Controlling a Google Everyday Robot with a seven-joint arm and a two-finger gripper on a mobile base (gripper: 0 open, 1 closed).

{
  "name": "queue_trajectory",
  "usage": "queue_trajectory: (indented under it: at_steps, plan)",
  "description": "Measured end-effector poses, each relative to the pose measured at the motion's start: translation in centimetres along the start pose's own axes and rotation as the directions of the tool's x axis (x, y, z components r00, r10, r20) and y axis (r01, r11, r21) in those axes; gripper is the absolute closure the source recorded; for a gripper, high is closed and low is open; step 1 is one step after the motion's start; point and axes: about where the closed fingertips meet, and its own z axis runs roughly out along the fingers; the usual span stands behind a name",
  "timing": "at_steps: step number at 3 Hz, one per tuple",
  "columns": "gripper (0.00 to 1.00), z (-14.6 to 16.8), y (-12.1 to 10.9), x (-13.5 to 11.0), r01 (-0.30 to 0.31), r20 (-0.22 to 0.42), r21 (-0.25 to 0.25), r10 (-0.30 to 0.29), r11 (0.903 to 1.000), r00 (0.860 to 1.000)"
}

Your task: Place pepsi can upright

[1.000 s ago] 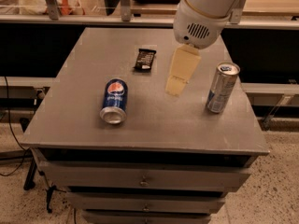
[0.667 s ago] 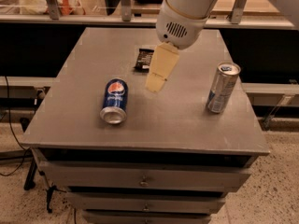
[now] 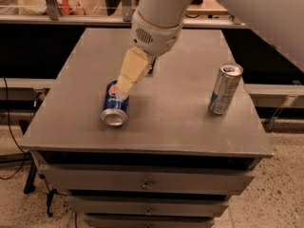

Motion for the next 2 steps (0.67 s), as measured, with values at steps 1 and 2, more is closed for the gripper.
queue_trajectory:
  at_steps: [1,2]
  plan:
    - [0.00,1.77,-0.15,0.06,-0.152,-0.074,0.032,0.154,0.9879,0.985]
    - [0.00,1.84,-0.06,-0.16,-0.248,-0.067,0.039,0.250,0.9680,0.966]
